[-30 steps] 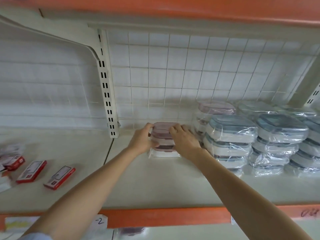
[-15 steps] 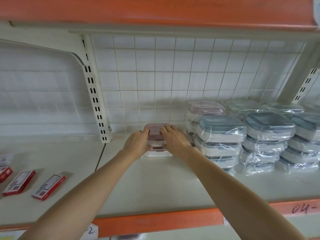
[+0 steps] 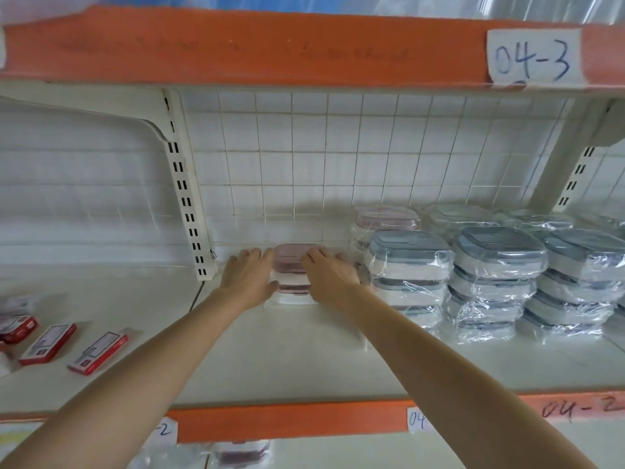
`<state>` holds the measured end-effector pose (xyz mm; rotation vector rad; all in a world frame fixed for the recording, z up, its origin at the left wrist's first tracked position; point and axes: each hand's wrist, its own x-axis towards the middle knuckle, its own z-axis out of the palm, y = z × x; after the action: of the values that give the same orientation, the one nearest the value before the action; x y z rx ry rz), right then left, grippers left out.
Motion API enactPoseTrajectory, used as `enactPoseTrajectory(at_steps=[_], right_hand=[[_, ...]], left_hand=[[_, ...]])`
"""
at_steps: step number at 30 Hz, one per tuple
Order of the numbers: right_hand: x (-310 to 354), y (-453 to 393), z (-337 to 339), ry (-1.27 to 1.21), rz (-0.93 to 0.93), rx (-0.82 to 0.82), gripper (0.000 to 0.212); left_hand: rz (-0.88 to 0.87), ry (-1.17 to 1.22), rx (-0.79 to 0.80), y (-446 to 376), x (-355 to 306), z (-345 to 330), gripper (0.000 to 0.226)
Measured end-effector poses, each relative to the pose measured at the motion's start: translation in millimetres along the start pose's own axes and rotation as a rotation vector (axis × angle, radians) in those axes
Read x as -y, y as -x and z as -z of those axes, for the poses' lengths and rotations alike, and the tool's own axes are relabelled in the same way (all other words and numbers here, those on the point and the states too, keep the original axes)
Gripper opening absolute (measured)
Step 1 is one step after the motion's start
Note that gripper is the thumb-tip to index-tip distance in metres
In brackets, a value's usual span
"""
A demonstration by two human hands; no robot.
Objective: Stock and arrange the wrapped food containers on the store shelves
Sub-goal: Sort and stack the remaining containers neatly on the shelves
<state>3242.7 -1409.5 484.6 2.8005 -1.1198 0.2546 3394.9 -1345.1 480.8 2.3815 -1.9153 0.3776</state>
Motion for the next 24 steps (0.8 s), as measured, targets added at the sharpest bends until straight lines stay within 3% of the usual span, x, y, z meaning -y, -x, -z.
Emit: enactPoseTrajectory(at_steps=[4, 9, 16, 21, 24], right_hand=[[2.2, 31.0, -13.5, 0.038, 0.175, -0.079, 0.038], [8.0, 62.8, -40.7, 0.017, 0.293, 0.020, 0.038], [23.9, 94.0, -49.0, -0.059, 0.329, 0.030, 0.041], [42.2, 128.7, -38.8, -0.063, 0.350, -0.048, 0.039], [61.8, 158.4, -38.4, -0.082, 0.337, -0.070, 0.036]], left_hand=[[-0.029, -0.097, 0.008, 30.8, -6.7, 4.2, 0.041], [-0.028, -0.161, 0.068, 86.4, -5.8, -7.5, 0.033], [-0.012, -0.129, 0.060, 159.8, -0.2, -20.7, 0.029], [0.025, -0.051, 0.049, 175.8, -5.5, -21.2, 0.030], [0.004, 0.024, -0.028, 201.2, -14.4, -25.0, 0.032]])
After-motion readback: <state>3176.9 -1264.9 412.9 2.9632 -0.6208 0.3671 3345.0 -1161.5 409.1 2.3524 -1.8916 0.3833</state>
